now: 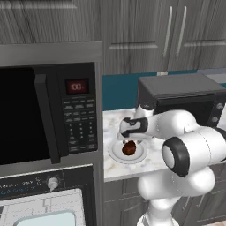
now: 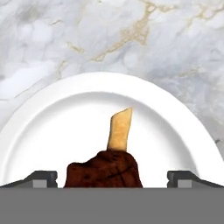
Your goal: Place the steak on the bottom rack of the oven.
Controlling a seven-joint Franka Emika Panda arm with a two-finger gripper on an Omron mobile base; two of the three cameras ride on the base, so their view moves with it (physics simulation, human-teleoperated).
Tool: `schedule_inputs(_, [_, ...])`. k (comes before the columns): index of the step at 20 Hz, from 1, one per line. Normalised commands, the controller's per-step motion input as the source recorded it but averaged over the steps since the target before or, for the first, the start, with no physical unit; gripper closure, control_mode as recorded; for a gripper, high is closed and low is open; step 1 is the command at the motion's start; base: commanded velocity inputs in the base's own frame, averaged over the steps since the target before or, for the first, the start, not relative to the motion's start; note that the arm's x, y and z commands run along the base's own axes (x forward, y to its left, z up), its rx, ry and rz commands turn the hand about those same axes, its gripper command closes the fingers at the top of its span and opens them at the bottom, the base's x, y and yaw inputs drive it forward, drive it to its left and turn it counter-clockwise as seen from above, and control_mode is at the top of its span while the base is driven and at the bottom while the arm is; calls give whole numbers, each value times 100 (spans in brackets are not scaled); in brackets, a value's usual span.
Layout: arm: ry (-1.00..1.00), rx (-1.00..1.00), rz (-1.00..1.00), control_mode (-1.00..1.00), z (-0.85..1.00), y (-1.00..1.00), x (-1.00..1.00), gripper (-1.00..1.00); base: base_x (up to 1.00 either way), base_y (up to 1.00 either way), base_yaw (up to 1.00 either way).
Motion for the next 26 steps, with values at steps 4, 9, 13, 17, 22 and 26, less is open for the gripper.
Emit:
schedule_inputs(4, [2,0,0,-100,-28,9,0,-100,0,0,0])
schedule_inputs(9, [1,0,0,-100,-26,0,0,-100,0,0,0])
schedule_inputs(13, [0,0,0,-100,-14,0,0,100,0,0,0])
schedule_inputs(17, [0,0,0,-100,-1,0,0,100,0,0,0])
schedule_inputs(22, [0,0,-1,-100,29,0,-31,100,0,0,0])
schedule_inputs(26, [-5,0,-1,-100,63,0,-75,100,0,0,0])
